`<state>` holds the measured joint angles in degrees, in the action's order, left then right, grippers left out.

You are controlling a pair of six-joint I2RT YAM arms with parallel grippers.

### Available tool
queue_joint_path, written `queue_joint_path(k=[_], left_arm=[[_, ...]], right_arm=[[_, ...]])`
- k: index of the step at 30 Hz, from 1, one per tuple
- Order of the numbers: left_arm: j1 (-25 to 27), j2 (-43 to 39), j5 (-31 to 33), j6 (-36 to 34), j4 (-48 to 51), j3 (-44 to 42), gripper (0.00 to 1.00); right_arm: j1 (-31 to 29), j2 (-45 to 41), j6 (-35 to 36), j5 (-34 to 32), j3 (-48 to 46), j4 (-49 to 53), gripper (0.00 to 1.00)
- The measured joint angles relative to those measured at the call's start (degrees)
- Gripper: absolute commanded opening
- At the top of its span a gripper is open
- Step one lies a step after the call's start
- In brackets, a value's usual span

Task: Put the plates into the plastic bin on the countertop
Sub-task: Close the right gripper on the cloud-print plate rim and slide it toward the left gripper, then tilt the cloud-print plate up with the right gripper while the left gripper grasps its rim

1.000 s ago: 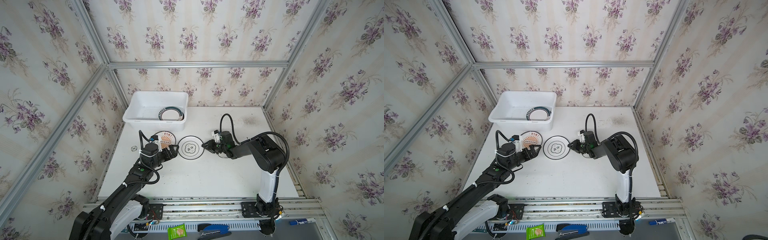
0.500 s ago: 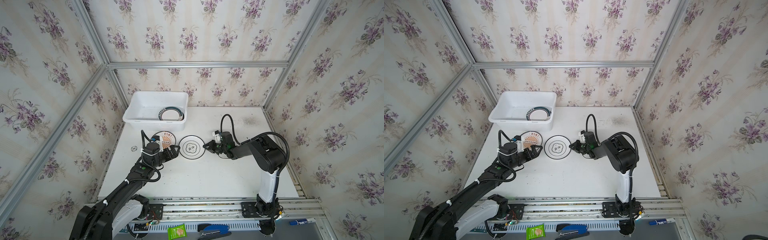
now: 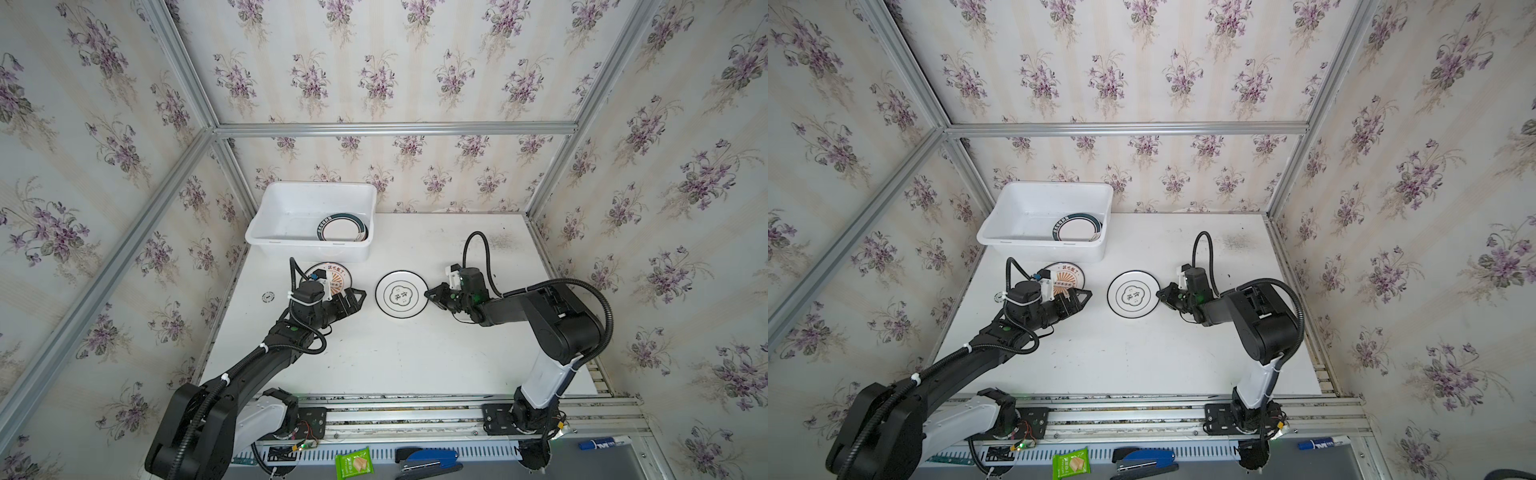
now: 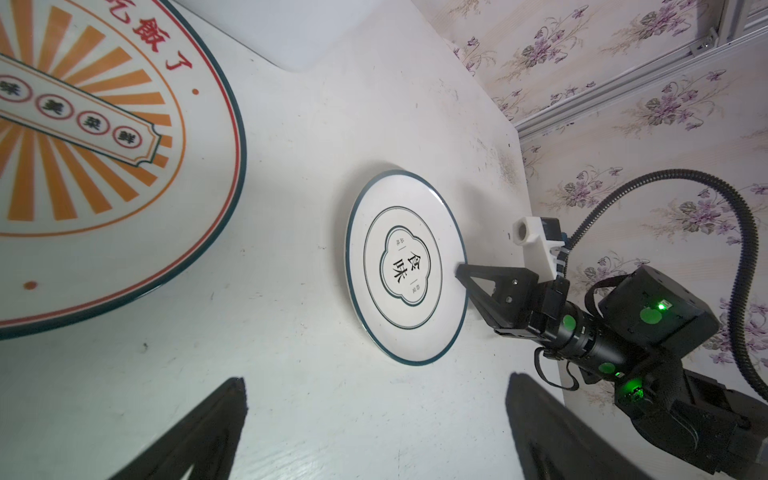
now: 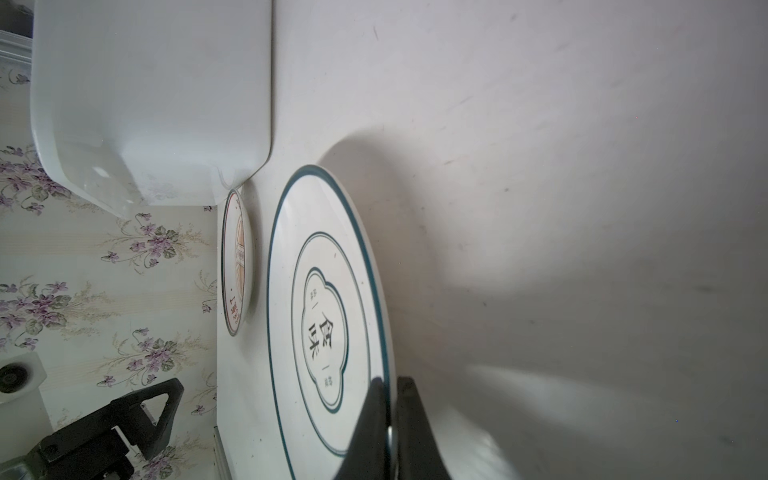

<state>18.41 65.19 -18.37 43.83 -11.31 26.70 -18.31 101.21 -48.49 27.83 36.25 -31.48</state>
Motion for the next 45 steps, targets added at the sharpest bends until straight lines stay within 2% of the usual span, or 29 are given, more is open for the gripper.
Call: queue_joint_path(k=[6, 20, 30, 34, 35, 42, 45], left_arm=[[1.62, 1.86, -1.42, 0.09, -1.29, 2.12, 1.00], [4.35, 4.68, -2.56, -2.21, -0.98, 8.41, 1.00], [10.05, 12.96, -5.40, -2.43, -2.58, 16.20, 0.98], [12.22, 17.84, -6.64, -2.36, -3.23, 19.78, 0.82], [12.59, 18.95, -6.91, -2.29, -3.50, 20.48, 0.84], [13.81, 24.79, -8.46, -0.15, -5.81, 23.91, 0.50], [13.94, 25.49, -8.46, 0.04, -6.03, 24.59, 0.42]], right_arm=[[0.37, -8.02, 1.14, -1.53, -1.81, 5.22, 0.00], [0.79, -34.21, 3.98, -7.39, -2.34, 22.73, 0.00], [0.83, -41.88, 3.13, -7.26, -4.48, 27.36, 0.00], [0.83, -42.80, 2.23, -6.56, -6.03, 26.82, 0.00], [0.83, -42.84, 2.25, -6.40, -6.25, 26.84, 0.00], [0.85, -42.99, 2.01, -5.79, -8.02, 25.40, 0.00], [0.85, -42.97, 2.03, -5.75, -8.20, 24.68, 0.00]])
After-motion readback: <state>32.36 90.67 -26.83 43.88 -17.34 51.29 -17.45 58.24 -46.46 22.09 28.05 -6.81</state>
